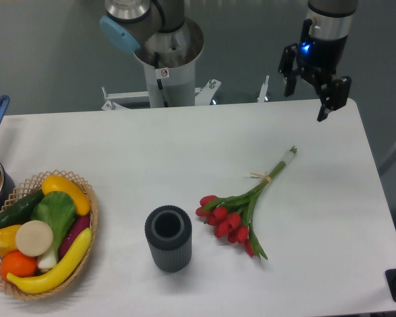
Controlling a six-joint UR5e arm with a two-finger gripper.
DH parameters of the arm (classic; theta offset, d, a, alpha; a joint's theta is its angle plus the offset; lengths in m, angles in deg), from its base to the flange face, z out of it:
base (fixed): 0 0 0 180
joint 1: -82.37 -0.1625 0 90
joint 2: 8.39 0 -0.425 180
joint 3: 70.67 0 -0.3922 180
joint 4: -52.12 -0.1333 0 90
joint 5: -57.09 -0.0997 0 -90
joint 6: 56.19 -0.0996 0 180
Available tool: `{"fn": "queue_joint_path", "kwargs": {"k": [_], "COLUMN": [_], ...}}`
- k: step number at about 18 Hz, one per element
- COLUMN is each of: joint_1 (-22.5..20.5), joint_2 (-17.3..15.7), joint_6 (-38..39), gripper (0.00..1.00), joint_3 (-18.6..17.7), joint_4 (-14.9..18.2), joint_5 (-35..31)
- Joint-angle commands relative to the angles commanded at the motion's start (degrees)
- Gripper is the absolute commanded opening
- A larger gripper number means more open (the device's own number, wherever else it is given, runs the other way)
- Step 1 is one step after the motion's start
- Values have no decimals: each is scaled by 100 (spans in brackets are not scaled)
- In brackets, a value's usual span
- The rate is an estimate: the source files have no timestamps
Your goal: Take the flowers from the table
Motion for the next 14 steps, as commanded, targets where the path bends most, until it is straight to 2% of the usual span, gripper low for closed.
{"fn": "queue_joint_path", "kwargs": {"k": [4,8,14], "joint_1": [-44,-44,44], "joint_2": [-9,-44,-18], "joint_6": [79,623,896], "gripper": [100,100,100], "joint_3": [-79,-316,-817], "joint_4": [9,-26,-676], "joint_5": [483,755,861]}}
